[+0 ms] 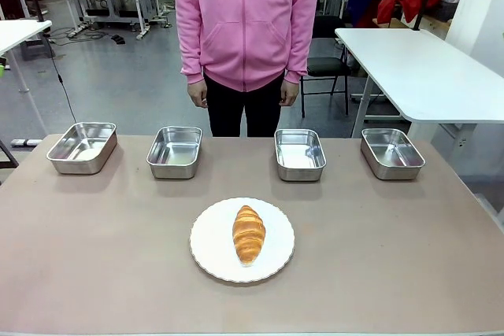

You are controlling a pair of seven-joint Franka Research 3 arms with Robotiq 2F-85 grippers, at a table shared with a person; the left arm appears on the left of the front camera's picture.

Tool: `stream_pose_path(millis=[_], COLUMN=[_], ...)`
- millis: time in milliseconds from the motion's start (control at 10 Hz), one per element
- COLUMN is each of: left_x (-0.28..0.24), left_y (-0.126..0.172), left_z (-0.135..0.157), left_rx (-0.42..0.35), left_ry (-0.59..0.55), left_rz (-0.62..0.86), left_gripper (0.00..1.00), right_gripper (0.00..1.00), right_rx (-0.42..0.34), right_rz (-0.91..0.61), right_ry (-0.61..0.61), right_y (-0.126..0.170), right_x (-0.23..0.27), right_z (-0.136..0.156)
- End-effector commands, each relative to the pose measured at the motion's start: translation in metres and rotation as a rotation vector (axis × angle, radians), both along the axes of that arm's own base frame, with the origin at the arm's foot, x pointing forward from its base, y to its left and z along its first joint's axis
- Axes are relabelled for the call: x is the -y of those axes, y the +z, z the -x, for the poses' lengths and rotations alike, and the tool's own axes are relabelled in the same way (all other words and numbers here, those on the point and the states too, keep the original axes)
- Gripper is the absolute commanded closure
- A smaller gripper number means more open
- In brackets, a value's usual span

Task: Place the bread in the container.
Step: Place the Butter Roll into the Airtight Container indicated by the human.

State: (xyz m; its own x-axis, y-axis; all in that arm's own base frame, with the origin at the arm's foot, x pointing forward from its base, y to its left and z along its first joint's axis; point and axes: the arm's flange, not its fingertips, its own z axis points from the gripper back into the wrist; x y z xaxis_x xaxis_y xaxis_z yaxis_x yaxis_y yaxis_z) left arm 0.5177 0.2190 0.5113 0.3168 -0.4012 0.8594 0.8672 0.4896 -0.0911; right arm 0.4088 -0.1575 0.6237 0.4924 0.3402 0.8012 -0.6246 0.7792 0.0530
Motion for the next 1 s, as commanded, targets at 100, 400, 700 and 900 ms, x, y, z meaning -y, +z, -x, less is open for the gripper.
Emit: stream_pose_path(millis=[100, 400, 700, 900], left_x=[0.0009, 0.0009, 0.0009, 0.0009], left_y=[0.0008, 0.0008, 0.0008, 0.0008], left_z=[0.0017, 0.0017, 0.0017, 0.0017], left_rx=[0.012, 0.012, 0.012, 0.012], left_ry=[-0.010, -0.010, -0.010, -0.010], left_rz=[-0.005, -0.005, -0.005, -0.005], left_gripper=[0.00, 0.00, 0.00, 0.00], right_gripper=[0.00, 0.00, 0.00, 0.00], right_rx=[0.024, 0.024, 0.024, 0.024], right_rz=[-0.008, -0.008, -0.008, -0.008], right_ry=[0.014, 0.014, 0.014, 0.014], right_y=[0.0007, 0.0007, 0.0007, 0.0007], right_x=[0.0001, 0.0001, 0.0001, 0.0001], right_z=[-0.0024, -0.0024, -0.0024, -0.0024])
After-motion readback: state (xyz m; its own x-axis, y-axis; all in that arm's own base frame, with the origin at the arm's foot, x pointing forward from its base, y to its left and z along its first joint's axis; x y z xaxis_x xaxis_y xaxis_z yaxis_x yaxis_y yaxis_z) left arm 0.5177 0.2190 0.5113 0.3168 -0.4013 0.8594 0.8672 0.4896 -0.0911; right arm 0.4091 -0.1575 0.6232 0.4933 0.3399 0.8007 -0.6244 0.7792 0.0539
